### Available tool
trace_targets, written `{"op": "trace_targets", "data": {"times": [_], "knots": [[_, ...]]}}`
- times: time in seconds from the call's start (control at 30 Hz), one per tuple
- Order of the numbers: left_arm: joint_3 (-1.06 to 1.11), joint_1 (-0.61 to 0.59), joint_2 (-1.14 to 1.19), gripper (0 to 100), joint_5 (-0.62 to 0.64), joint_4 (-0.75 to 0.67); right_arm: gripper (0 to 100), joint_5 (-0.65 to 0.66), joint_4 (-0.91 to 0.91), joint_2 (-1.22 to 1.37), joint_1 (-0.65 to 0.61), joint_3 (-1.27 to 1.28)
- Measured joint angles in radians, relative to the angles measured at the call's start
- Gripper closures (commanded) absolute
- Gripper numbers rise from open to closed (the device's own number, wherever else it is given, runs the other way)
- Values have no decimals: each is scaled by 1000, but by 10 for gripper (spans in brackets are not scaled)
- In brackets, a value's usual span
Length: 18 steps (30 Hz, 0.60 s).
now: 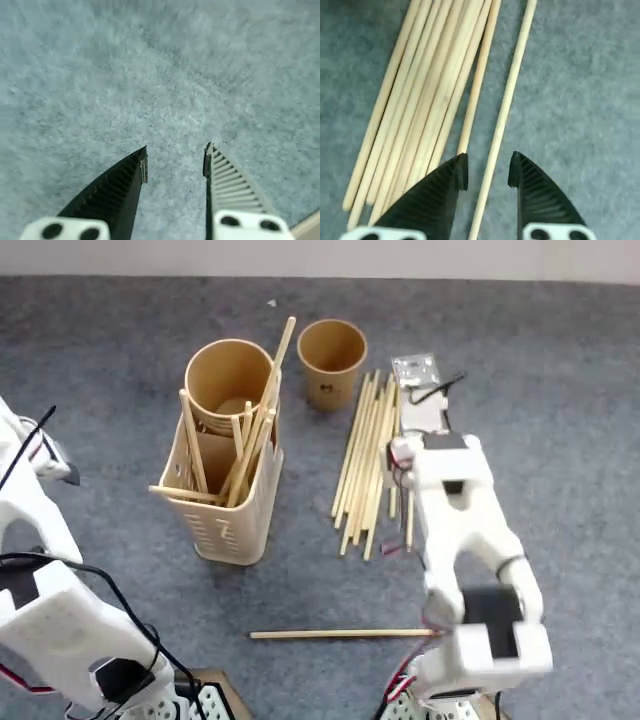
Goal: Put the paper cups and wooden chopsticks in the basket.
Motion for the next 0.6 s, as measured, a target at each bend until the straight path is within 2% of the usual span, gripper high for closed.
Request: {"op": "trace_targets", "data": {"times": [0.27,0.47,0.6], "knots": [[176,-21,0,788,55,-158,853,-18,0,157,-8,-117],[269,-137,0,788,43,-304,853,-20,-28,238,-20,-127],[269,-215,0,788,-12,-333,853,-20,-31,302,-20,-173]]}}
